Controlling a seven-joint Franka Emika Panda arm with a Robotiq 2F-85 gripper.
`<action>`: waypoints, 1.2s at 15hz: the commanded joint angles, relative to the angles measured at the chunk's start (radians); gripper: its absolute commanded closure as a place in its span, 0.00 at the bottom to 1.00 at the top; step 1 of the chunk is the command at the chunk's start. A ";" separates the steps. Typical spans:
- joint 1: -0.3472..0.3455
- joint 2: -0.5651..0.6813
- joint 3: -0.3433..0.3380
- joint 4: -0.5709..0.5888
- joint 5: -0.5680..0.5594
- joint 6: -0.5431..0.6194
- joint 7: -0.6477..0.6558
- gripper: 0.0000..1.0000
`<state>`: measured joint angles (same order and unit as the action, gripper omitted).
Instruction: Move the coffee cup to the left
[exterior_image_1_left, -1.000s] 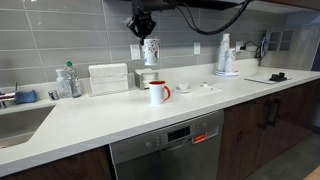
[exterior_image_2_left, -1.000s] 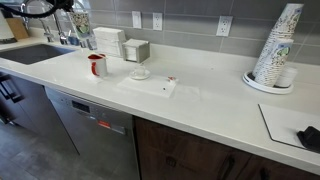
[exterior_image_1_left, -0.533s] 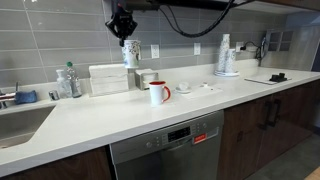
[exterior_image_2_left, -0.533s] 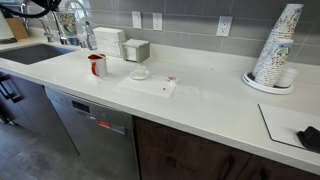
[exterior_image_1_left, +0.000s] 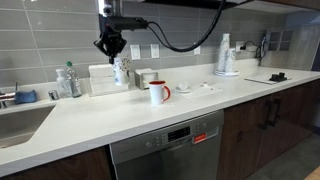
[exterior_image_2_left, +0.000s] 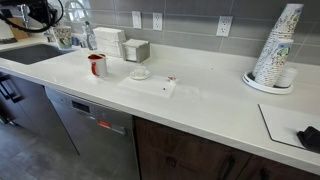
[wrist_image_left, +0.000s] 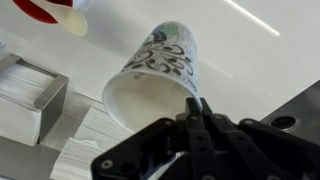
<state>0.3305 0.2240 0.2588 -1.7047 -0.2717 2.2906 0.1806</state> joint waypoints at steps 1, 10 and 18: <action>0.031 0.013 -0.032 -0.036 -0.085 0.008 0.063 0.99; 0.056 0.061 -0.071 -0.107 -0.180 0.145 0.236 0.99; 0.070 0.085 -0.129 -0.173 -0.199 0.227 0.302 0.99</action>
<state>0.3813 0.3112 0.1612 -1.8436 -0.4429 2.4842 0.4383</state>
